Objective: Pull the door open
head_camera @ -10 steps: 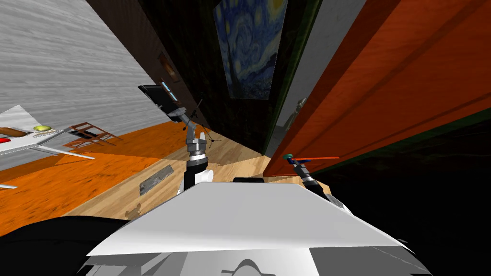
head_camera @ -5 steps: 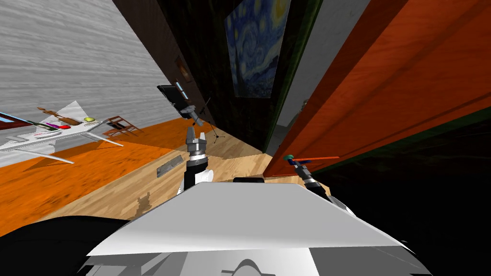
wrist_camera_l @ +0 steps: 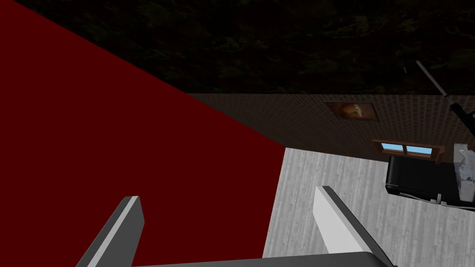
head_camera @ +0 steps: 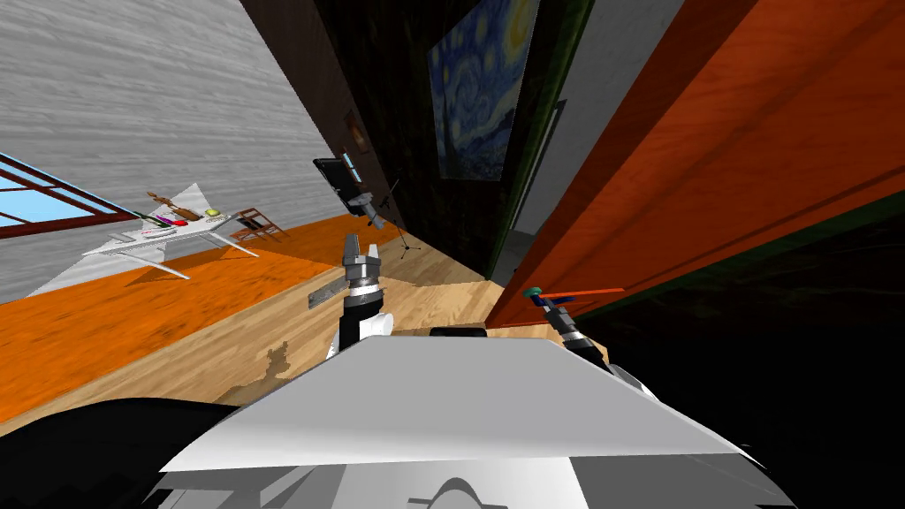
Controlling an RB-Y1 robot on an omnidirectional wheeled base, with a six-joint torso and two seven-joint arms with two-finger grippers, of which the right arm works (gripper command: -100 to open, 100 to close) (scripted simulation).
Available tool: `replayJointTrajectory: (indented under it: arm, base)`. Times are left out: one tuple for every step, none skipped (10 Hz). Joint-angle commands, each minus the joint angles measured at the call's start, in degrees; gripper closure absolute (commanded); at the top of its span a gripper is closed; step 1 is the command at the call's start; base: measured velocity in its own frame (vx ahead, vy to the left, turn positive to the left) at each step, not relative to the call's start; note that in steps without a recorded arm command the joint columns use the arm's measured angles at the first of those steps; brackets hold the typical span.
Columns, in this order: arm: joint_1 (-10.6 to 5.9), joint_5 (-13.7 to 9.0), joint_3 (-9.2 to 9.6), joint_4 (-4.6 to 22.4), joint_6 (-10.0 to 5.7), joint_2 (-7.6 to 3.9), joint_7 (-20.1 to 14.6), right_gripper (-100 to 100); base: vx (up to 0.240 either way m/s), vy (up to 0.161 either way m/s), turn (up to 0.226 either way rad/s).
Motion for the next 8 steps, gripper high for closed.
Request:
replayJointTrajectory:
  arm:
    - [-0.1,0.05,0.15,0.39,-0.68,-0.17,-0.13,100]
    - [-0.15,0.06,0.24,0.69,-1.04,-0.28,-0.23,100]
    - [-0.21,0.08,0.34,1.01,-1.42,-0.4,-0.34,100]
    - [-0.27,0.1,0.44,1.34,-1.83,-0.52,-0.45,100]
    - [-0.34,0.11,0.54,1.68,-2.23,-0.65,-0.56,100]
    - [-0.4,0.13,0.64,2.0,-2.62,-0.76,-0.67,100]
    - [-0.45,0.14,0.73,2.3,-2.99,-0.87,-0.77,100]
    - [-0.5,0.16,0.81,2.57,-3.31,-0.97,-0.86,100]
  base:
    - [-0.236,-0.072,0.183]
    - [-0.245,-0.069,0.16]
    - [-0.172,-0.078,0.151]
    - [-0.194,-0.079,0.159]
    - [-0.218,-0.079,0.177]
    - [-0.203,-0.094,0.155]
    - [-0.215,-0.093,0.165]
    - [-0.187,-0.097,0.145]
